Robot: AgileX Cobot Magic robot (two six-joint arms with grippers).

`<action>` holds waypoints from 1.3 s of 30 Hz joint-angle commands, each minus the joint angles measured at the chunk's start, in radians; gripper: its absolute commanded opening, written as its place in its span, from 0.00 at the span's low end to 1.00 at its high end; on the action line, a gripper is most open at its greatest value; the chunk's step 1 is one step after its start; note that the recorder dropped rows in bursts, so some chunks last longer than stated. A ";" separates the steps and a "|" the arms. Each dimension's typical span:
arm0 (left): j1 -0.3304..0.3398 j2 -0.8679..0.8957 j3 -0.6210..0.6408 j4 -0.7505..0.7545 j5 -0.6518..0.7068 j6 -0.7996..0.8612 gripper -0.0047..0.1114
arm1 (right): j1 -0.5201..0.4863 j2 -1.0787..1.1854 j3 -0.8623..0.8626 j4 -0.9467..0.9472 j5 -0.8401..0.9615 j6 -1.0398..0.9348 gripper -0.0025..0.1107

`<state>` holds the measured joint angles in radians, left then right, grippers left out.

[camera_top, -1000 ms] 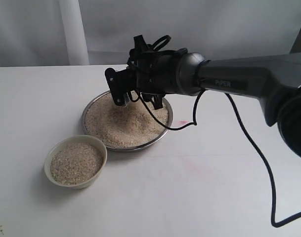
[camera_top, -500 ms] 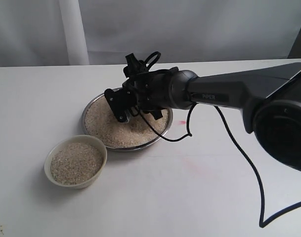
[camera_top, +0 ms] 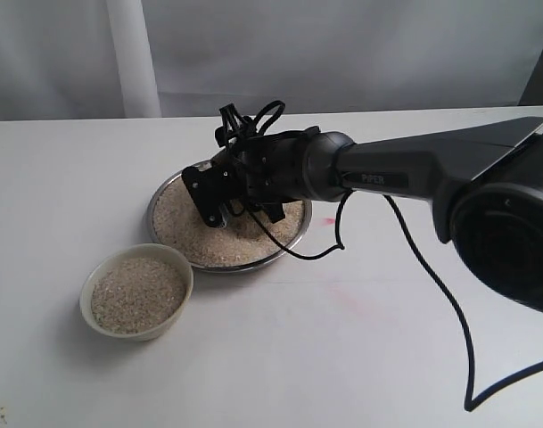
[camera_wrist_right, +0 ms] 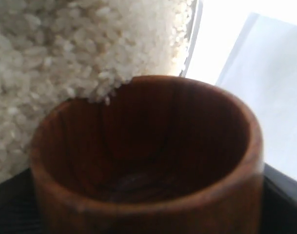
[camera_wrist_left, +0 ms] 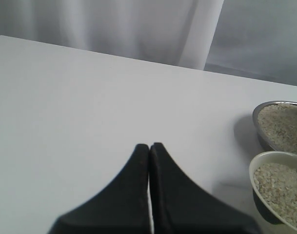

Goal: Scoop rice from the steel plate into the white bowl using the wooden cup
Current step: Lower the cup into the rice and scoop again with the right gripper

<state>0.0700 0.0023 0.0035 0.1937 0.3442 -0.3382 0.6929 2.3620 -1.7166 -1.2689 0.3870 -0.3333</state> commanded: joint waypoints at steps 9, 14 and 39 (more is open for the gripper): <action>0.000 -0.002 -0.004 0.003 -0.007 -0.001 0.04 | 0.025 -0.002 -0.008 0.002 -0.011 -0.002 0.02; 0.000 -0.002 -0.004 0.003 -0.007 -0.001 0.04 | 0.041 -0.001 -0.008 0.002 -0.011 -0.008 0.02; 0.000 -0.002 -0.004 0.003 -0.007 -0.001 0.04 | 0.096 0.003 -0.008 0.508 0.009 -0.008 0.02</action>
<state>0.0700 0.0023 0.0035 0.1937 0.3442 -0.3382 0.7859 2.3620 -1.7271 -0.8792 0.4075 -0.3403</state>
